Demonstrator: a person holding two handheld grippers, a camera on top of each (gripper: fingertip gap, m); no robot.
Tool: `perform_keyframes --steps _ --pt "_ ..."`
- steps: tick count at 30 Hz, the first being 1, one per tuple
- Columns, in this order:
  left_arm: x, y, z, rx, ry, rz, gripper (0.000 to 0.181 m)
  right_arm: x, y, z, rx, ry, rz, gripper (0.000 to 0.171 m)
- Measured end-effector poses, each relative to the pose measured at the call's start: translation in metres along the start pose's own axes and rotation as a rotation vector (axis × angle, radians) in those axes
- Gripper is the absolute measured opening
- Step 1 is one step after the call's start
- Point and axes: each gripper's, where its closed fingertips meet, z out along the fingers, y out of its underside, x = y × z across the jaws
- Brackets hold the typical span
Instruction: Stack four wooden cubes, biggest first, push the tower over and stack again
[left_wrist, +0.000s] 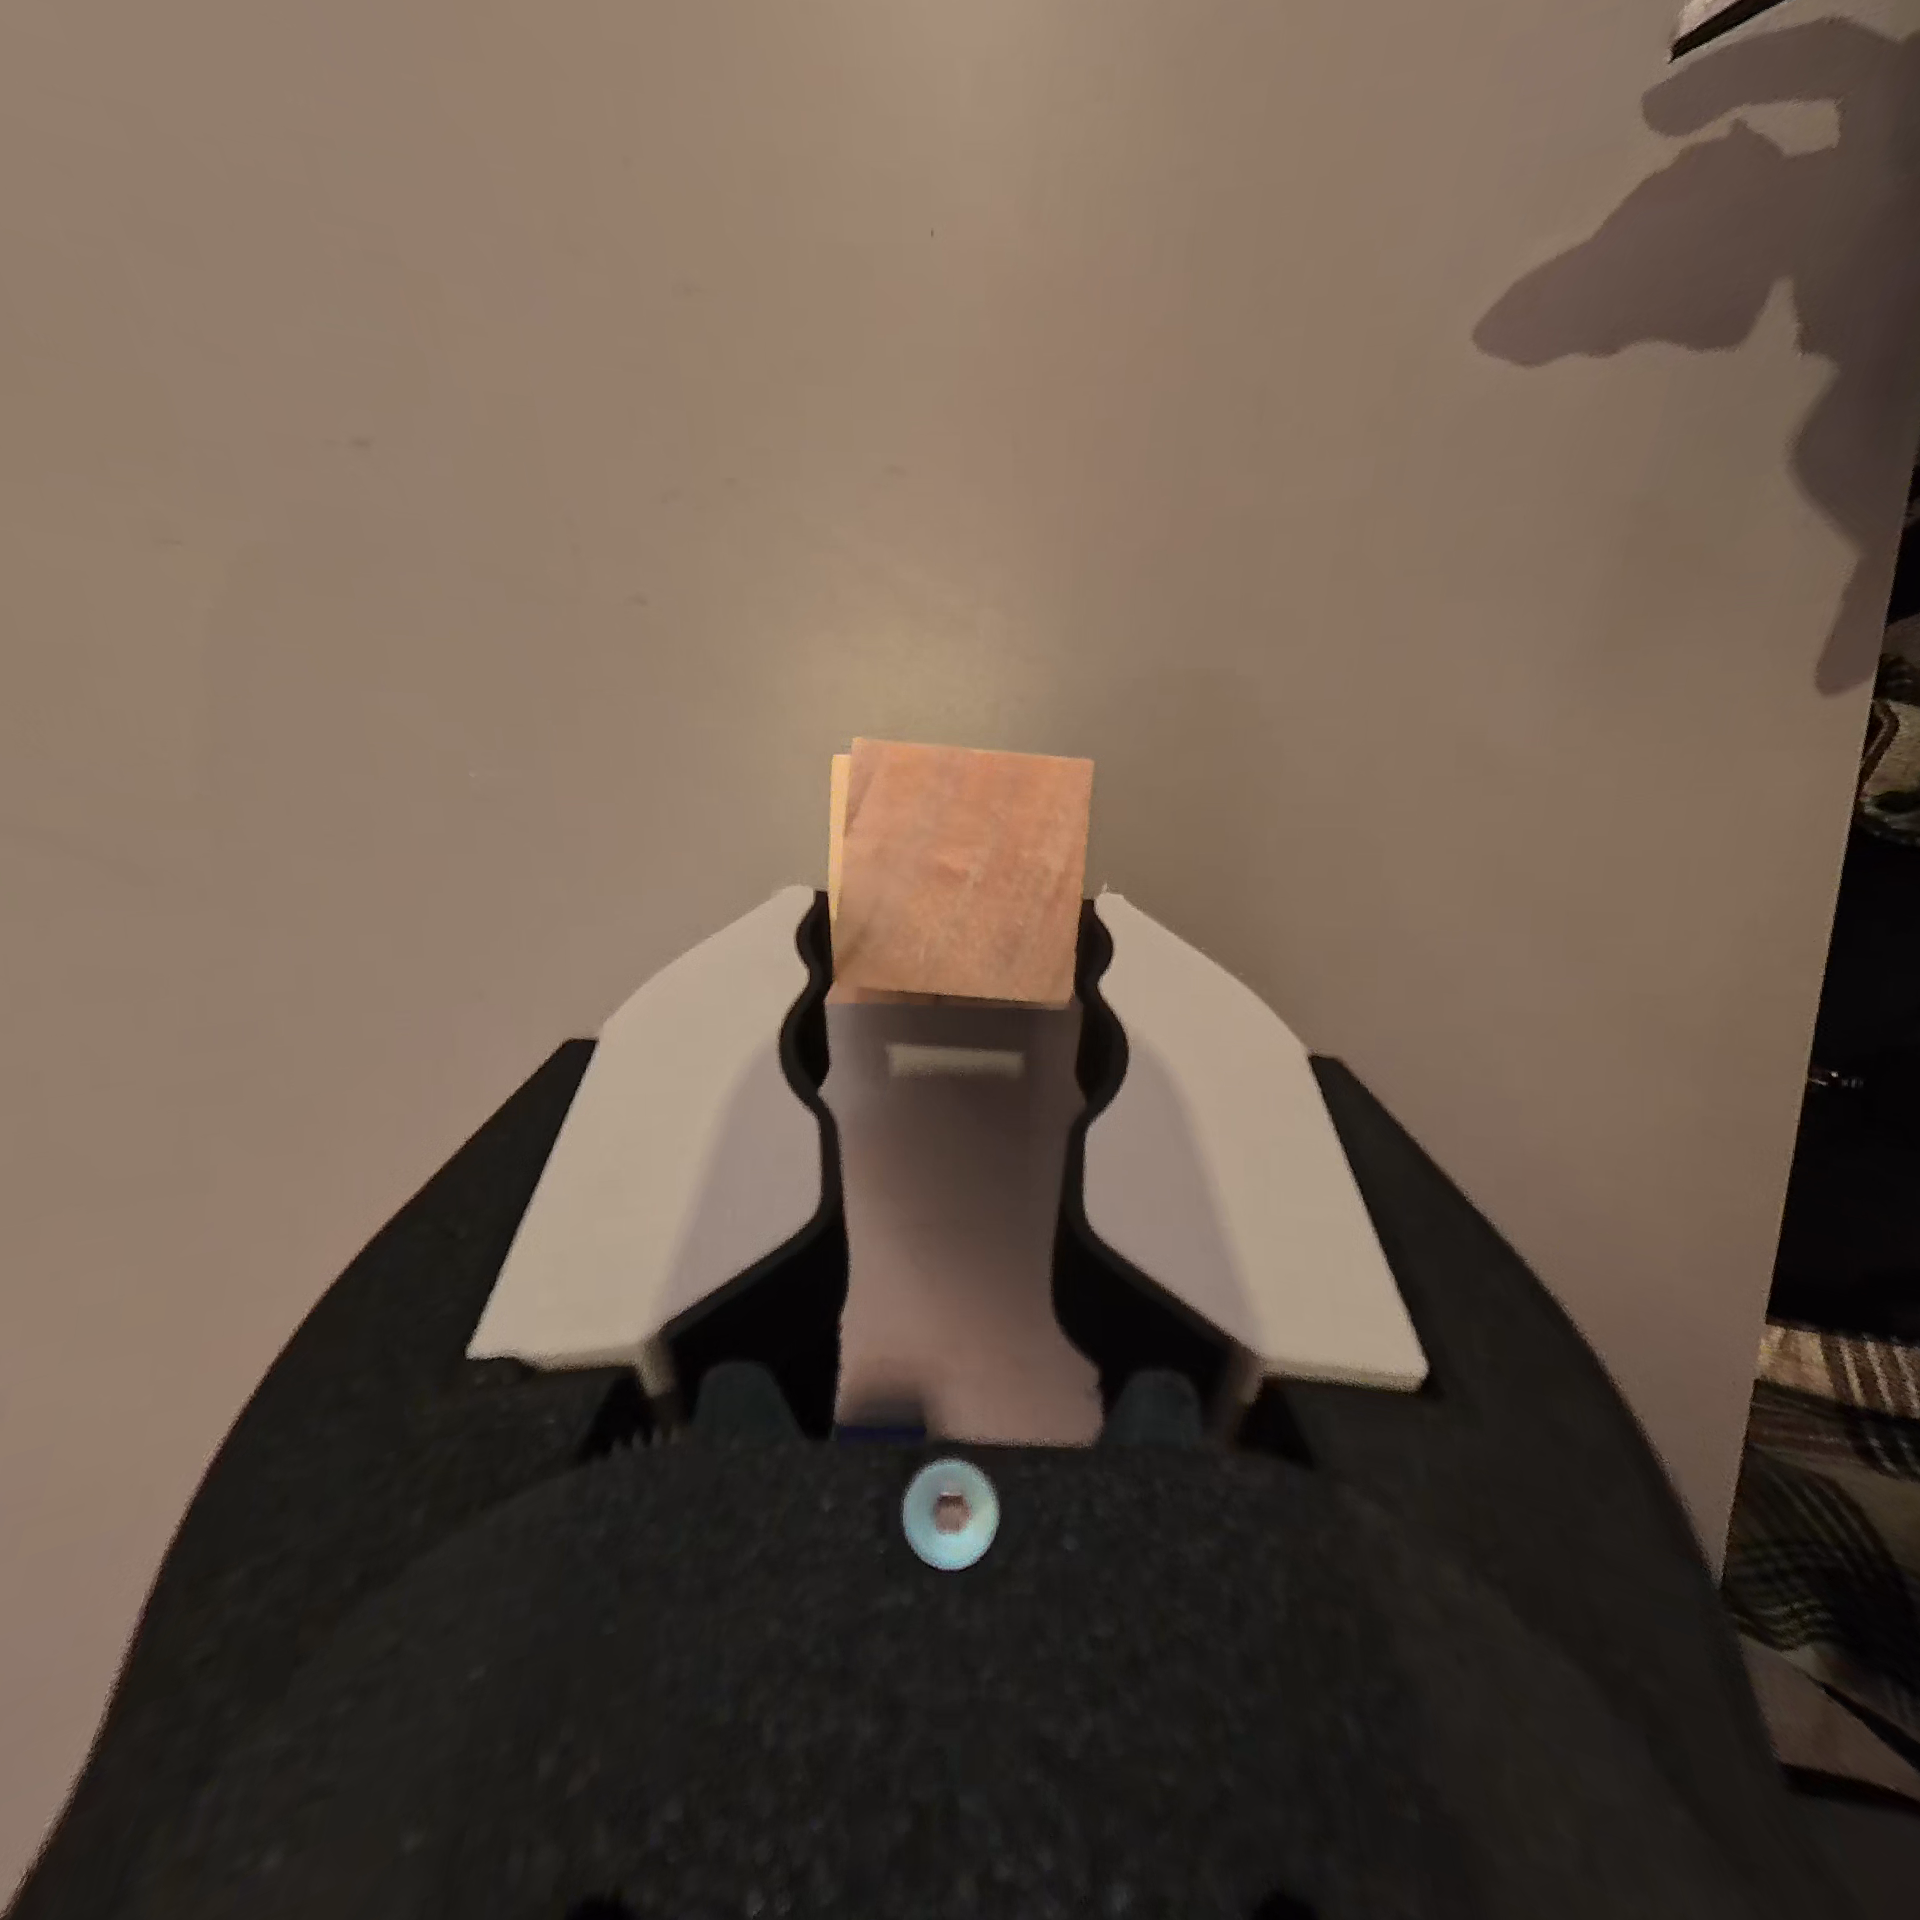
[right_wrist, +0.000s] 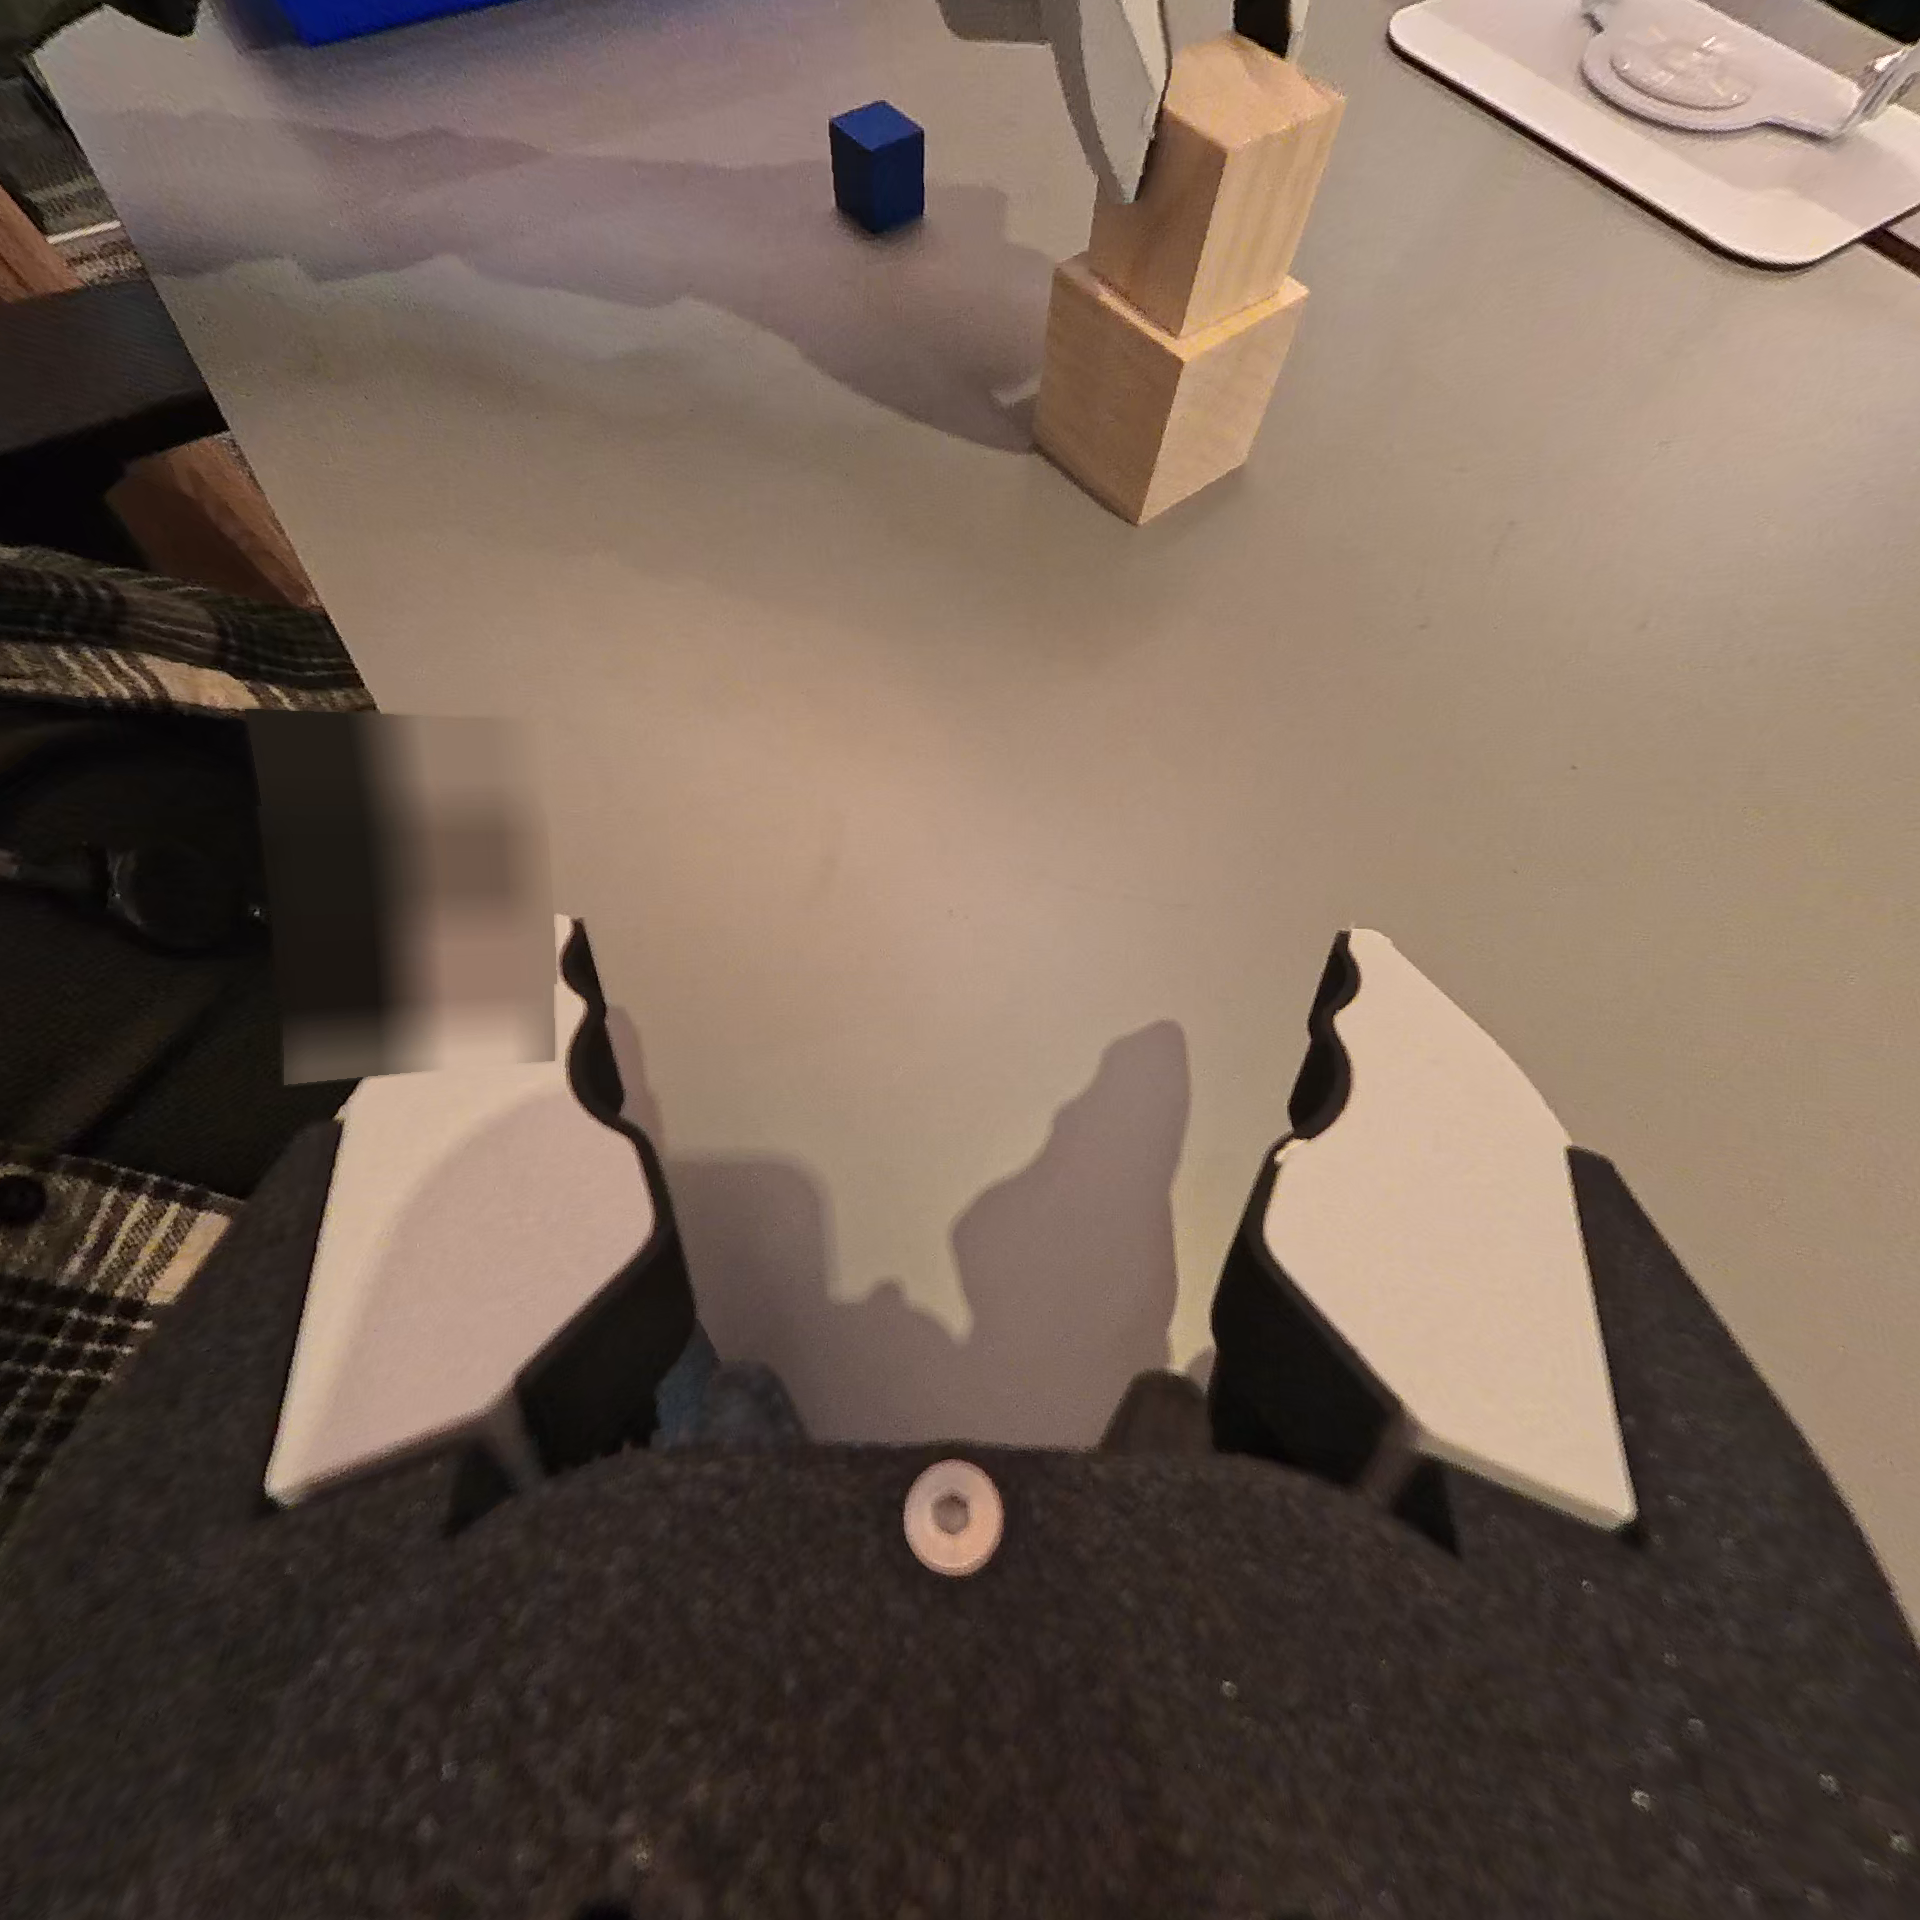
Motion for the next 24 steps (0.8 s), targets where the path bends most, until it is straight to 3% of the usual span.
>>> perform_keyframes --steps 7,12,18,24 --pt "-0.004 0.000 -0.004 0.012 -0.020 -0.021 0.060 0.000 -0.001 -0.002 0.007 0.005 0.003 0.127" --pt "-0.013 0.011 -0.038 0.145 -0.093 -0.069 0.075 0.000 0.000 -0.005 0.009 0.010 -0.001 0.127" --pt "-0.020 0.085 -0.070 0.283 -0.207 -0.101 0.071 0.000 0.000 -0.004 0.026 0.002 0.005 0.127" --pt "-0.025 0.138 -0.056 0.252 -0.216 -0.126 0.067 -0.009 -0.009 0.009 0.017 -0.037 -0.017 0.127"
